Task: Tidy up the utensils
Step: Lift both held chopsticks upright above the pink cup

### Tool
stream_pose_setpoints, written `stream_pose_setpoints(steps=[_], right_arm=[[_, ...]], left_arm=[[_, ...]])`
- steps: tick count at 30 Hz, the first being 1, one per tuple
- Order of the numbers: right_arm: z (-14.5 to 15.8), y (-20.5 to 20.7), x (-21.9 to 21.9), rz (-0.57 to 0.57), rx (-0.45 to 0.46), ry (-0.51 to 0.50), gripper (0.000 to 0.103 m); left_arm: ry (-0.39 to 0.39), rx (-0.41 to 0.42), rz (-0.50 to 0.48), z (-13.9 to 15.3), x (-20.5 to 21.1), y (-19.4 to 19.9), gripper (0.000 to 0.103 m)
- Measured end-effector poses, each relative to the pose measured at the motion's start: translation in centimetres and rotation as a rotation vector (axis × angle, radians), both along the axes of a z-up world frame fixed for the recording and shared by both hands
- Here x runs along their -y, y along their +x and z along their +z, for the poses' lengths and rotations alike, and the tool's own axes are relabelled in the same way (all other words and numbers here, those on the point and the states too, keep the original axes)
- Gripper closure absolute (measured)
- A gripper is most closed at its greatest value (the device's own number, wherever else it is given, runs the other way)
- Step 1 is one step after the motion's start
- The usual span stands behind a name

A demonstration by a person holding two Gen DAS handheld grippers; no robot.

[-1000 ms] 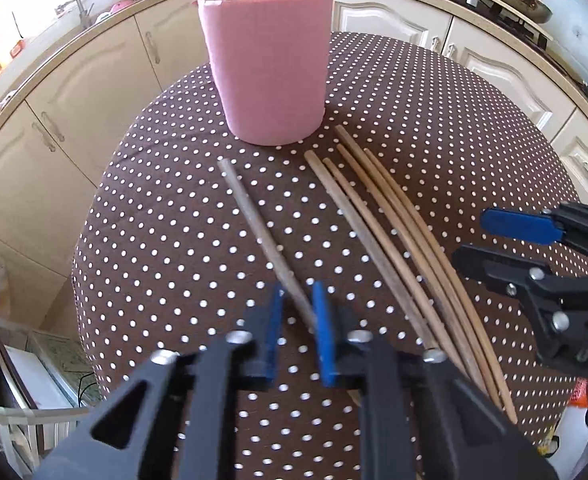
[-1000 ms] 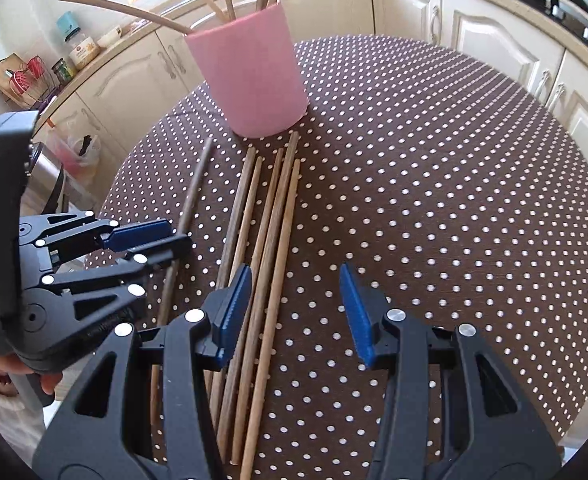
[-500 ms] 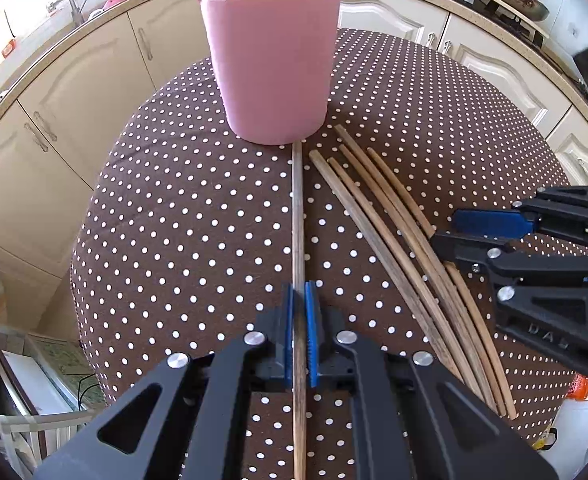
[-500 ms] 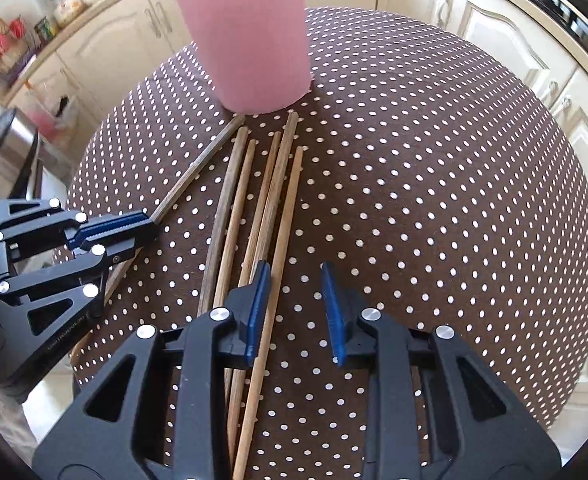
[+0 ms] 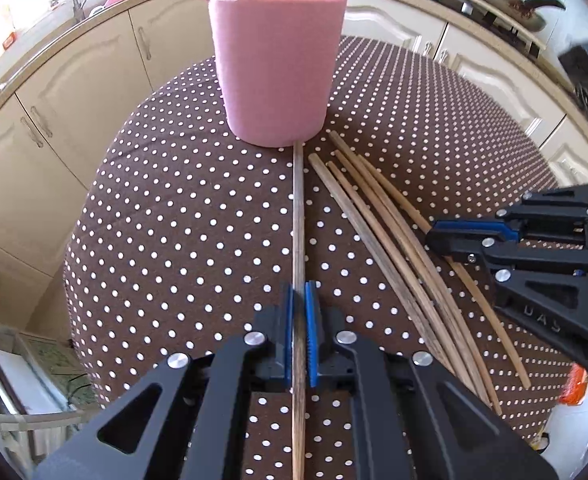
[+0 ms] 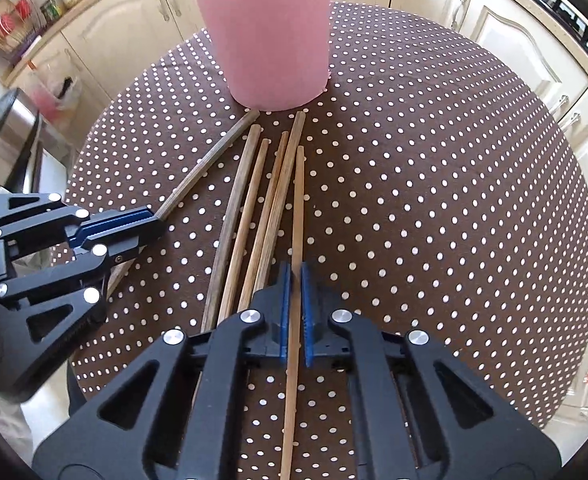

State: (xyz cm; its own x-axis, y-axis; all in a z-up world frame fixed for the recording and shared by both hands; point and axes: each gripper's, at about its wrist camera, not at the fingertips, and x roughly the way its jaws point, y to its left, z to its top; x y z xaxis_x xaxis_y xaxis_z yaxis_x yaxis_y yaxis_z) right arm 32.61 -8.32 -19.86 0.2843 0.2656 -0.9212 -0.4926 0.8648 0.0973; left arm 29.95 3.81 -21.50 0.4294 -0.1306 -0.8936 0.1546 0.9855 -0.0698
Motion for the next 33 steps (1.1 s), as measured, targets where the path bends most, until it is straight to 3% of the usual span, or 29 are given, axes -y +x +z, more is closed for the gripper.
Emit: stream_pose_setpoints(steps=[5,12,20,26,33], right_arm=[[1.6,-1.4,1.8,-0.015,0.051,0.1,0.097],[5.0,-3.8,4.3,-0.039,0.19,0.257,0.097],[7.9,-5.8,6.0,-0.064,0.295,0.392,0.097],[10.0,-6.0,6.5,-0.073,0.366,0.459,0.098],[13.1,-5.4,5.7,-0.076,0.47,0.521,0.098]], left_arm=[[-0.051,0.086,0.017,0.8,-1.1,-1.6,0.097],[-0.109,0.276,0.047,3.7,-3.2,-5.4,0.097],[-0.198,0.537,0.078,6.2,-5.6,-10.6,0.097],[-0.259,0.769,0.17,8.1,-7.9,-13.7,0.097],[-0.336,1.001,0.282,11.7,-9.0,-12.6,0.097]])
